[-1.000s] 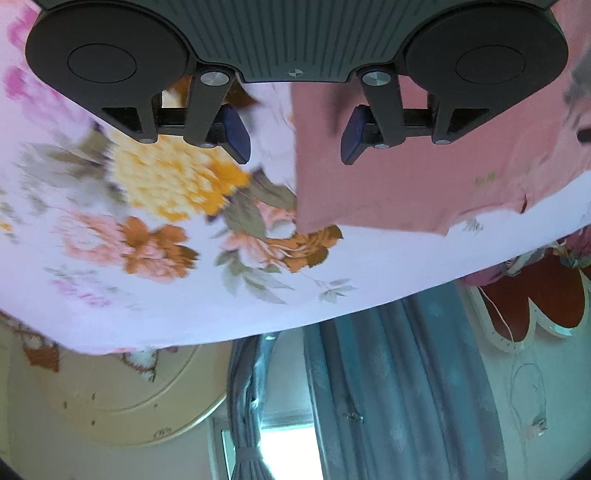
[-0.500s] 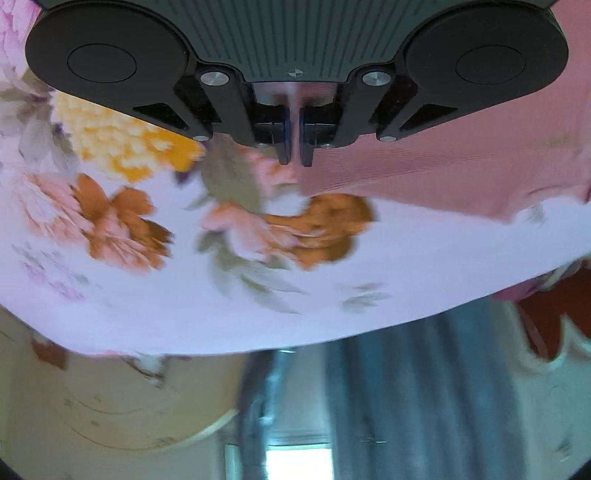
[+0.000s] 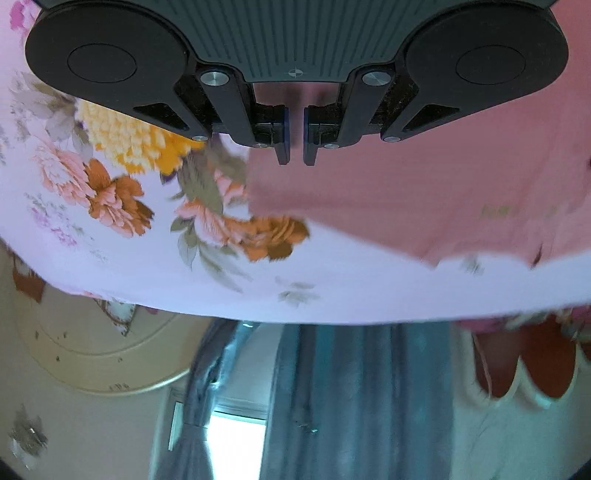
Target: Fold small clothes
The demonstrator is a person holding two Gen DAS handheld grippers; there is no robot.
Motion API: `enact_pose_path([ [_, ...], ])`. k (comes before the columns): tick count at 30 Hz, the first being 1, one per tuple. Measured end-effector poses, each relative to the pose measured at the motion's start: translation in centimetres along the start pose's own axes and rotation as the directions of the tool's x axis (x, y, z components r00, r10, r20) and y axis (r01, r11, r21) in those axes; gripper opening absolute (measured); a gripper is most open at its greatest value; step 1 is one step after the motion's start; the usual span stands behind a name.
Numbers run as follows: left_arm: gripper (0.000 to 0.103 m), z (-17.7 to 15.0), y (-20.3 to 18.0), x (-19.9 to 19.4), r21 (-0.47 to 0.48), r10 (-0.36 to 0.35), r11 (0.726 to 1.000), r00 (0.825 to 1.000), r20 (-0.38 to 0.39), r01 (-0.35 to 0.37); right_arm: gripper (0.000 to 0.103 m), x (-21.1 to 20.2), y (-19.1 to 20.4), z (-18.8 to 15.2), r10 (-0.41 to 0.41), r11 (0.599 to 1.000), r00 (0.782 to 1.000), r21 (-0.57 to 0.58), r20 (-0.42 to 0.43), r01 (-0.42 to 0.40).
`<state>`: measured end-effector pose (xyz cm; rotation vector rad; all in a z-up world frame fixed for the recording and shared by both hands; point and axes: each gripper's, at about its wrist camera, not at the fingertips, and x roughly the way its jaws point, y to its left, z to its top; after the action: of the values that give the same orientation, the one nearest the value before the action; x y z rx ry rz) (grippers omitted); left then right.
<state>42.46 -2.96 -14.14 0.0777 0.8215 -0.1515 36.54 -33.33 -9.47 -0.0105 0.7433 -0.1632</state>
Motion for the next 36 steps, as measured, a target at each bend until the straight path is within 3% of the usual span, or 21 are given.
enact_pose_path([
  [3, 0.057, -0.2, 0.2, -0.9, 0.015, 0.002, 1.000, 1.000, -0.002, -0.002, 0.004, -1.0, 0.1, -1.4, 0.016, 0.999, 1.000, 0.034, -0.012, -0.016],
  [5, 0.059, -0.3, 0.6, -1.6, -0.002, 0.003, 1.000, 1.000, -0.006, -0.003, 0.004, -0.5, 0.3, -2.5, 0.024, 1.000, 0.997, 0.008, -0.071, -0.023],
  [11, 0.060, -0.3, 3.2, -4.6, -0.076, -0.007, 0.997, 1.000, -0.005, 0.006, 0.005, -2.2, 0.6, -1.9, 0.038, 0.999, 0.998, 0.031, -0.047, -0.037],
  [12, 0.061, -0.4, 3.7, -5.0, -0.091, -0.005, 0.996, 1.000, -0.005, 0.005, 0.009, -2.4, 0.9, -1.9, 0.043, 0.999, 0.998, 0.034, -0.041, -0.042],
  [13, 0.061, -0.6, 4.4, -5.4, -0.108, -0.002, 0.994, 1.000, -0.008, 0.001, 0.018, -2.4, 1.5, -2.1, 0.044, 0.999, 0.997, 0.025, -0.056, -0.043],
  [14, 0.061, -0.7, 5.1, -5.7, -0.123, 0.004, 0.992, 1.000, -0.012, -0.006, 0.054, -2.0, 2.1, -2.3, 0.046, 0.999, 0.995, 0.010, -0.090, -0.045],
  [15, 0.061, -0.8, 5.8, -6.0, -0.135, 0.012, 0.991, 1.000, -0.016, -0.014, 0.067, -1.7, 2.7, -2.6, 0.042, 0.999, 0.993, 0.000, -0.112, -0.043],
  [17, 0.061, -1.2, 7.3, -6.9, -0.155, 0.037, 0.987, 0.999, -0.014, -0.039, 0.067, -2.3, 3.5, -2.8, 0.041, 0.999, 0.995, -0.006, -0.090, -0.041],
  [23, 0.062, -2.3, 11.9, -8.9, -0.223, 0.097, 0.970, 0.995, -0.019, -0.099, 0.067, -3.8, 7.7, -0.7, 0.135, 0.991, 0.991, 0.007, -0.020, -0.135],
  [32, 0.062, -4.0, 19.2, -11.3, -0.349, 0.188, 0.917, 0.981, -0.043, -0.191, 0.067, -2.1, 17.1, 0.8, 0.292, 0.952, 0.954, -0.074, -0.059, -0.296],
  [34, 0.062, -4.5, 21.0, -11.9, -0.383, 0.210, 0.899, 0.976, -0.051, -0.213, 0.054, -1.8, 19.0, 1.2, 0.315, 0.944, 0.947, -0.083, -0.067, -0.320],
  [36, 0.062, -5.0, 23.0, -12.4, -0.415, 0.233, 0.878, 0.971, -0.060, -0.237, 0.051, -1.4, 20.6, 1.7, 0.327, 0.939, 0.942, -0.088, -0.070, -0.333],
])
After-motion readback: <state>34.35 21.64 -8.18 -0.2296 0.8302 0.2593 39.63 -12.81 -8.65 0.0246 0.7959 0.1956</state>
